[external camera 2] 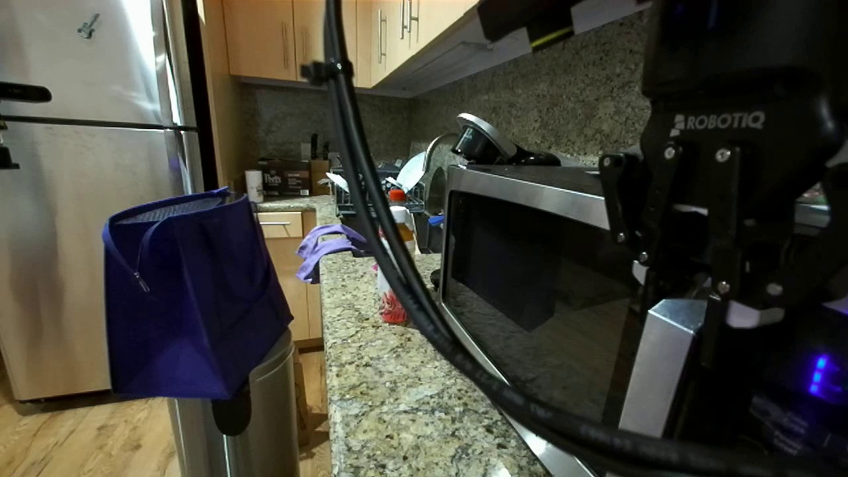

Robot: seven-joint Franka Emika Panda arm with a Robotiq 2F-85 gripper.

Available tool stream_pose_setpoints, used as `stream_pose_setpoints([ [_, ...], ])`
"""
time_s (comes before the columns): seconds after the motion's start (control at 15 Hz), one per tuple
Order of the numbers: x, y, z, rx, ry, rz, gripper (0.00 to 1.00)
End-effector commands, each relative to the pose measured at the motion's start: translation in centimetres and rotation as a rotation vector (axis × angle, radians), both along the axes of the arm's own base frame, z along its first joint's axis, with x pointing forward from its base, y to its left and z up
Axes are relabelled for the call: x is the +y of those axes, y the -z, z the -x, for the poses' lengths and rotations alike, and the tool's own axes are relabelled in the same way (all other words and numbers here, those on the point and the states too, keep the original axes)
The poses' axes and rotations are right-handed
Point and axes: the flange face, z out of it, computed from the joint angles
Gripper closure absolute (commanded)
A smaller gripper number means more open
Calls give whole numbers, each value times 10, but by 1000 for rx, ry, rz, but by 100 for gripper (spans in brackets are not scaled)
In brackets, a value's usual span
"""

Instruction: Open the microwave

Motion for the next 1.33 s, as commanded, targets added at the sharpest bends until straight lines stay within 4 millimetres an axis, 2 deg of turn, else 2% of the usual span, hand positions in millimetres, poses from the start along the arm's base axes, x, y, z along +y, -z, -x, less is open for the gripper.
stream_pose_setpoints([
  [0.0,-10,-10,24,-10,53,-65,86],
  [0.13,-14,-12,33,-17,103,-71,86],
  [0.33,-16,-18,59,-14,148,-96,86],
  [0.6,1,-25,97,-22,195,-177,86],
  [0.73,9,-26,108,-34,224,-224,86],
  [0.8,13,-26,110,-22,228,-240,42],
  [0.87,17,-25,112,-25,233,-248,41],
  [0.93,17,-30,116,-21,255,-252,35],
  [1.27,15,-59,140,-22,331,-221,3],
])
